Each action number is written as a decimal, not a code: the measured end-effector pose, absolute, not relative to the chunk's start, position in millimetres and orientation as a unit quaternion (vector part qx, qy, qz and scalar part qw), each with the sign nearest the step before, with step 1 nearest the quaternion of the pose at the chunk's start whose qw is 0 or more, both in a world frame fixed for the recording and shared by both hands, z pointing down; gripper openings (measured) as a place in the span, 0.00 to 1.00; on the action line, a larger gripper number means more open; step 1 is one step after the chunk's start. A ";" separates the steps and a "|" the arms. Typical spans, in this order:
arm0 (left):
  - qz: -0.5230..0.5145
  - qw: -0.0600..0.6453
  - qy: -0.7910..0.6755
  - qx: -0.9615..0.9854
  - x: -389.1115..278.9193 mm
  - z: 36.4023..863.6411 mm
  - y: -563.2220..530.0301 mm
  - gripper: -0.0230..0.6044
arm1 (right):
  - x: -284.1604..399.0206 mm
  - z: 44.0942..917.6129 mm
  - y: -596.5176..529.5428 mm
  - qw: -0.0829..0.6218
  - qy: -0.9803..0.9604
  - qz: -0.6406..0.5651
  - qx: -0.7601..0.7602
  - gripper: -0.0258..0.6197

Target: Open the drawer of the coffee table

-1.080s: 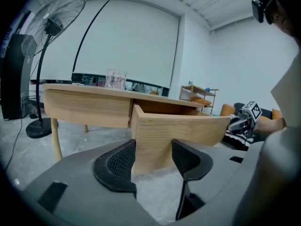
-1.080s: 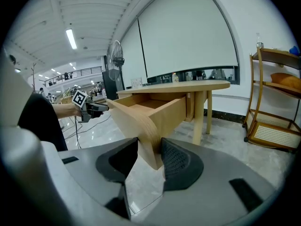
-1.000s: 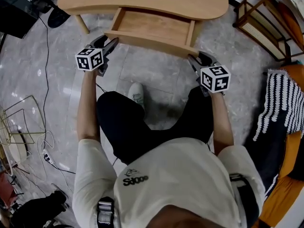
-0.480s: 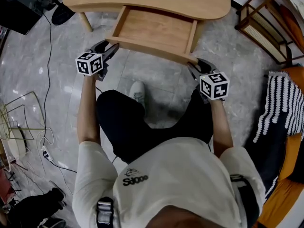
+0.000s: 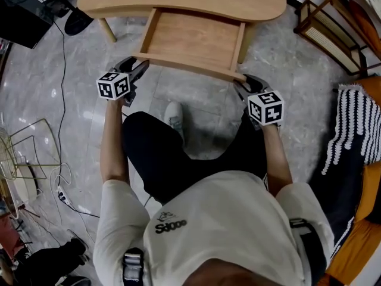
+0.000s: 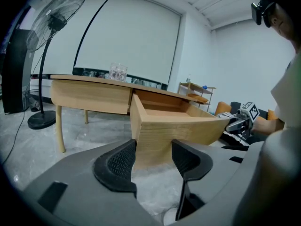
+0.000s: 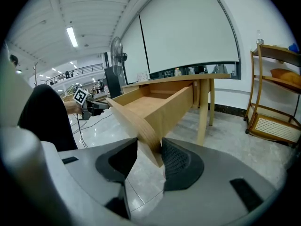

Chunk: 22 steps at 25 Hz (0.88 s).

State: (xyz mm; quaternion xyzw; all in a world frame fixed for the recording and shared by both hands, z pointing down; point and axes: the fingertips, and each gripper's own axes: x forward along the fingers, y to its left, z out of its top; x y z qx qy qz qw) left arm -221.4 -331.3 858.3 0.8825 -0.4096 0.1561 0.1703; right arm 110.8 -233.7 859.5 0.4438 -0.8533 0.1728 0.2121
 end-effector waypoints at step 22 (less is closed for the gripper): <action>0.188 0.205 -0.411 0.868 -219.5 897.8 -322.6 0.44 | 113.1 896.5 -228.4 0.252 -0.858 0.172 0.413 0.29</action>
